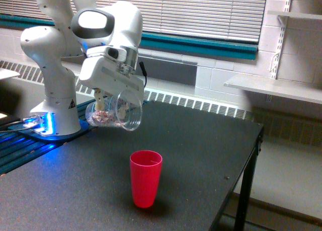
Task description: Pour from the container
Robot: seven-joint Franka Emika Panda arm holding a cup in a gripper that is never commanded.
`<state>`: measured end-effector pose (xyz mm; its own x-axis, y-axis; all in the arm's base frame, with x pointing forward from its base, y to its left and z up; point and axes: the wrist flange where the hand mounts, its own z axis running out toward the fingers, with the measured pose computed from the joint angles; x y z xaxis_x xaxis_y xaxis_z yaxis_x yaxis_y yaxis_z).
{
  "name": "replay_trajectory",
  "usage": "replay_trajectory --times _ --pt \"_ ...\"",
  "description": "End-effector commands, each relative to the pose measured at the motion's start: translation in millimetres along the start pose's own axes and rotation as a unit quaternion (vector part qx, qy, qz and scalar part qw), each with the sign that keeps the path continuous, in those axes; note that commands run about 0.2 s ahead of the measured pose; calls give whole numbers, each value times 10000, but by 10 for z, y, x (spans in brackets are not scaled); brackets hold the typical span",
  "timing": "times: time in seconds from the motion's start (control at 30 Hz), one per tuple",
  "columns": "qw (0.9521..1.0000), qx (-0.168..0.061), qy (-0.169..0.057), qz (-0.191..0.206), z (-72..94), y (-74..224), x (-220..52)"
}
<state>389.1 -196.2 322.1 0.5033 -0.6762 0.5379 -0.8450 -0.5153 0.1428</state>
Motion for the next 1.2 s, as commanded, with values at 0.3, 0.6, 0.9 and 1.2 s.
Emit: replay_trajectory --times 0.3,0.6,0.9,1.2 --pt "9994 -250 4 -221 80 -49 -17" --pt "9989 -315 -26 -332 135 -93 -65" --pt "9979 -414 -57 -497 197 -158 -119" --pt "9962 -579 -20 -653 238 -188 -151"
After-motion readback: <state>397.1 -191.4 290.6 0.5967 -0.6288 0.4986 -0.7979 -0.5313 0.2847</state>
